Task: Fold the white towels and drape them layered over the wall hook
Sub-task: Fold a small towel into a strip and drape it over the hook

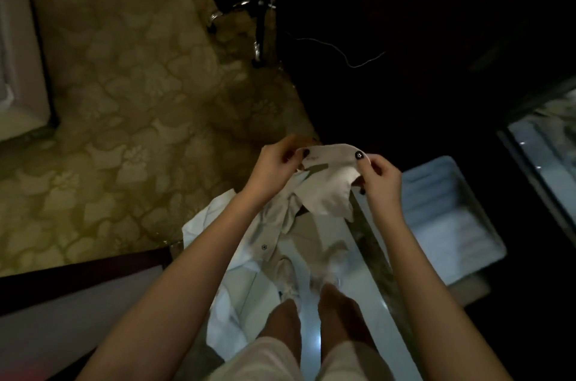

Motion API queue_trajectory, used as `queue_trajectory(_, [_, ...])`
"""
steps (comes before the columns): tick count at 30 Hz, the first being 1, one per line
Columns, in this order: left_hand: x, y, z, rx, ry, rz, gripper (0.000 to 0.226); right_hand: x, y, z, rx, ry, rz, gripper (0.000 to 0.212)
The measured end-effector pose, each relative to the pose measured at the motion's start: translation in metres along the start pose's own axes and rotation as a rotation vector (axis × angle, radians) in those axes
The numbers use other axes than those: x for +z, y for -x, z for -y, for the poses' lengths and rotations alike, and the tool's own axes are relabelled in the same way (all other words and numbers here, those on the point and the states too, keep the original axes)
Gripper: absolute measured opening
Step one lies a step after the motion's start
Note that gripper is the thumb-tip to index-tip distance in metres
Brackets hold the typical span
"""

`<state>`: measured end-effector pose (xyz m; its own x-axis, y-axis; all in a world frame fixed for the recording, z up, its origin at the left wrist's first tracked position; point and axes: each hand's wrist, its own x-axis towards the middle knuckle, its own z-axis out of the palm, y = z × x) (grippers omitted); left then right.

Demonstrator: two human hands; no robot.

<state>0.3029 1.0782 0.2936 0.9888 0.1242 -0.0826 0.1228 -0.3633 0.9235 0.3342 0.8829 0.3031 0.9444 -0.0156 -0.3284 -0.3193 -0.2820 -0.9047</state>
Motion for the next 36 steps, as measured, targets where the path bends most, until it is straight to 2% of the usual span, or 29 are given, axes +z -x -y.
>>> queue_trajectory(2, [0.008,0.021,-0.032,0.146,-0.026,-0.008,0.025,-0.022,0.033,0.02,0.03,-0.073,-0.068,0.015])
queue_trajectory(5, [0.026,0.053,-0.074,0.269,-0.039,-0.022,0.029,-0.055,0.077,0.04,0.042,-0.161,-0.17,0.014])
queue_trajectory(10, [0.064,0.115,-0.129,0.335,-0.087,0.091,0.022,-0.113,0.143,0.052,0.035,-0.295,-0.303,0.017])
queue_trajectory(14, [0.103,0.167,-0.157,0.272,-0.203,0.248,0.043,-0.159,0.202,0.045,0.035,-0.382,-0.388,0.021])
queue_trajectory(16, [0.123,0.195,-0.171,0.322,-0.262,0.25,0.043,-0.182,0.235,0.039,0.03,-0.407,-0.445,0.019])
queue_trajectory(18, [0.141,0.222,-0.185,0.408,-0.266,0.22,0.032,-0.206,0.269,0.03,0.007,-0.428,-0.505,0.016])
queue_trajectory(23, [0.182,0.279,-0.209,0.564,-0.156,0.266,0.019,-0.269,0.355,0.002,-0.091,-0.33,-0.619,0.02])
queue_trajectory(26, [0.203,0.318,-0.227,0.64,-0.056,0.318,0.012,-0.302,0.409,-0.017,-0.123,-0.141,-0.693,0.022])
queue_trajectory(30, [0.228,0.366,-0.257,0.653,0.05,0.478,0.008,-0.341,0.478,-0.039,-0.091,0.115,-0.749,0.021])
queue_trajectory(33, [0.244,0.395,-0.282,0.634,0.074,0.596,0.01,-0.359,0.525,-0.055,-0.085,0.109,-0.779,0.027])
queue_trajectory(36, [0.261,0.421,-0.3,0.601,0.113,0.694,0.018,-0.362,0.574,-0.065,-0.163,0.027,-0.823,0.02])
